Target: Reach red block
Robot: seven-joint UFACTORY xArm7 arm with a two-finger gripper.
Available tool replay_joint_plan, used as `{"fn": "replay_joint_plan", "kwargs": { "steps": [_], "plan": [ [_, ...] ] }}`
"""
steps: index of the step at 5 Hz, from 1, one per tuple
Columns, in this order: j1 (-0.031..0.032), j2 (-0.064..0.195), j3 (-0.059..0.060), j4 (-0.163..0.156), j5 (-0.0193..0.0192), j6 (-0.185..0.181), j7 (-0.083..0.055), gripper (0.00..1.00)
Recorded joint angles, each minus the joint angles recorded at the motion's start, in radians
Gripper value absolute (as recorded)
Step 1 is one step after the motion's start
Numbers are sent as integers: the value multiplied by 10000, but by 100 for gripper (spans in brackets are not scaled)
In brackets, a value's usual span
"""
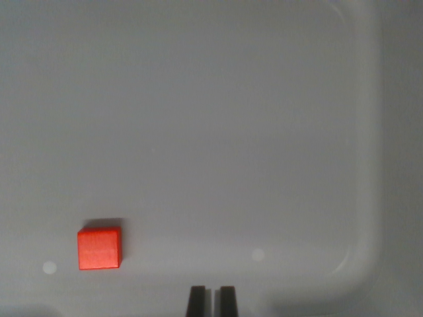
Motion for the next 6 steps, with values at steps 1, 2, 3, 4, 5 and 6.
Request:
{"fn": "replay_joint_plan", "kwargs": {
  "steps": [1, 2, 3, 4, 5, 6],
  "plan": [
    [17, 11, 17, -115, 3, -125, 20, 0],
    [17, 11, 17, -115, 3, -125, 20, 0],
    [39, 25, 39, -270, 8, -292, 48, 0],
    [39, 25, 39, -270, 8, -292, 48, 0],
    [70, 45, 70, -482, 14, -520, 85, 0],
    [70, 45, 70, -482, 14, -520, 85, 0]
  ]
}}
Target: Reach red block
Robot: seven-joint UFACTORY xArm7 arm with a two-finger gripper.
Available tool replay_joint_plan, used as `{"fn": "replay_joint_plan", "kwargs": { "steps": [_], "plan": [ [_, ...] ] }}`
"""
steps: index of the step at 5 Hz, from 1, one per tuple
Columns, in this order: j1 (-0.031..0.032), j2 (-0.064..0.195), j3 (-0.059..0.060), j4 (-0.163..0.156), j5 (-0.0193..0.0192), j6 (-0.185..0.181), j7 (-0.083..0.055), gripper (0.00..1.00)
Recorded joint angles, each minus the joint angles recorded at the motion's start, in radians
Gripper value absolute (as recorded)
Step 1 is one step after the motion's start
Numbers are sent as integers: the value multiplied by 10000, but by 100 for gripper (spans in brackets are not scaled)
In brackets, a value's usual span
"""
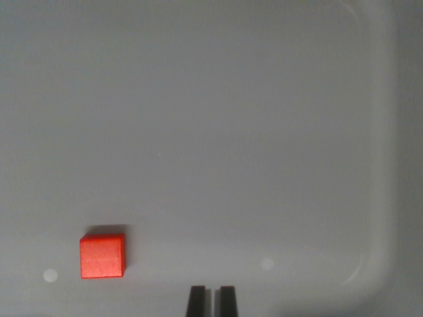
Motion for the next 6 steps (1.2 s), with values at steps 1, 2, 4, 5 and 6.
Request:
{"fn": "replay_joint_plan", "kwargs": {
  "steps": [1, 2, 4, 5, 6],
  "plan": [
    [36, 23, 36, -251, 7, -271, 44, 0],
    [36, 23, 36, -251, 7, -271, 44, 0],
    [78, 50, 78, -537, 15, -580, 94, 0],
    [122, 78, 122, -842, 24, -908, 148, 0],
    [122, 78, 122, -842, 24, -908, 148, 0]
  ]
}}
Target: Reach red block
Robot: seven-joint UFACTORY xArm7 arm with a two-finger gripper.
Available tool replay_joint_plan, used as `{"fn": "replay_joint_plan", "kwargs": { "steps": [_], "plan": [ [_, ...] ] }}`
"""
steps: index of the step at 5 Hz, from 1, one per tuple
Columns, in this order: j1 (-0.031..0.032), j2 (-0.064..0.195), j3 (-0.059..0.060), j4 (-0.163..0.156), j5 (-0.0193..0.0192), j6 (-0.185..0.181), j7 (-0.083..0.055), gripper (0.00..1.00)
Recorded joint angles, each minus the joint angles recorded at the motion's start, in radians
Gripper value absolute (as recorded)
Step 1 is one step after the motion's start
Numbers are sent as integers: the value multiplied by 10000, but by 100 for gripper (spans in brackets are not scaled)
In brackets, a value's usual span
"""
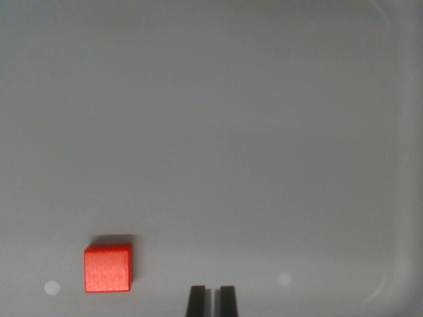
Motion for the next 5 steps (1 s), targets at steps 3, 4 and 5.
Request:
{"fn": "replay_joint_plan", "kwargs": {
  "steps": [3, 4, 5],
  "plan": [
    [104, 67, 104, -719, 20, -776, 126, 0],
    [104, 67, 104, -719, 20, -776, 126, 0],
    [162, 104, 161, -1117, 31, -1206, 196, 0]
  ]
}}
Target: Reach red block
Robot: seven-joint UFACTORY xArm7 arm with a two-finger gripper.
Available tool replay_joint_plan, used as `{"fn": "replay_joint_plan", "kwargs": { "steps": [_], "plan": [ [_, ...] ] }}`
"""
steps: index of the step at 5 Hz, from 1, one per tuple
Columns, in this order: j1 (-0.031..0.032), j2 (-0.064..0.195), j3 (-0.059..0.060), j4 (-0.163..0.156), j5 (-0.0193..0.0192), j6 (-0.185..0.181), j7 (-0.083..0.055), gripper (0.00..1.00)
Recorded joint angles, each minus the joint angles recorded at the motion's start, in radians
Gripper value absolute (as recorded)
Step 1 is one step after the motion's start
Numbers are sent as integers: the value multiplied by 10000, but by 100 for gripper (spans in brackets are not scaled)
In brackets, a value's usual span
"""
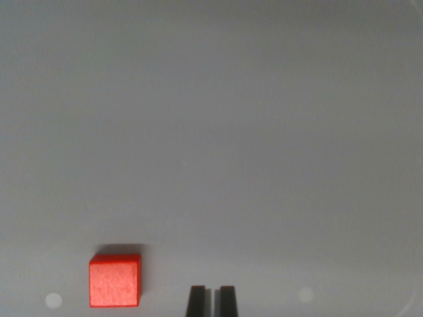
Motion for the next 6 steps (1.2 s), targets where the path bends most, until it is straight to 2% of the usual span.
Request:
{"fn": "replay_joint_plan", "kwargs": {
  "steps": [1, 2, 3, 4, 5, 6],
  "plan": [
    [0, 0, 0, 0, 0, 0, 0, 0],
    [60, 38, 59, -411, 12, -443, 72, 0],
    [60, 38, 59, -411, 12, -443, 72, 0],
    [118, 76, 118, -814, 23, -879, 143, 0],
    [118, 76, 118, -814, 23, -879, 143, 0],
    [183, 118, 182, -1261, 35, -1361, 222, 0]
  ]
}}
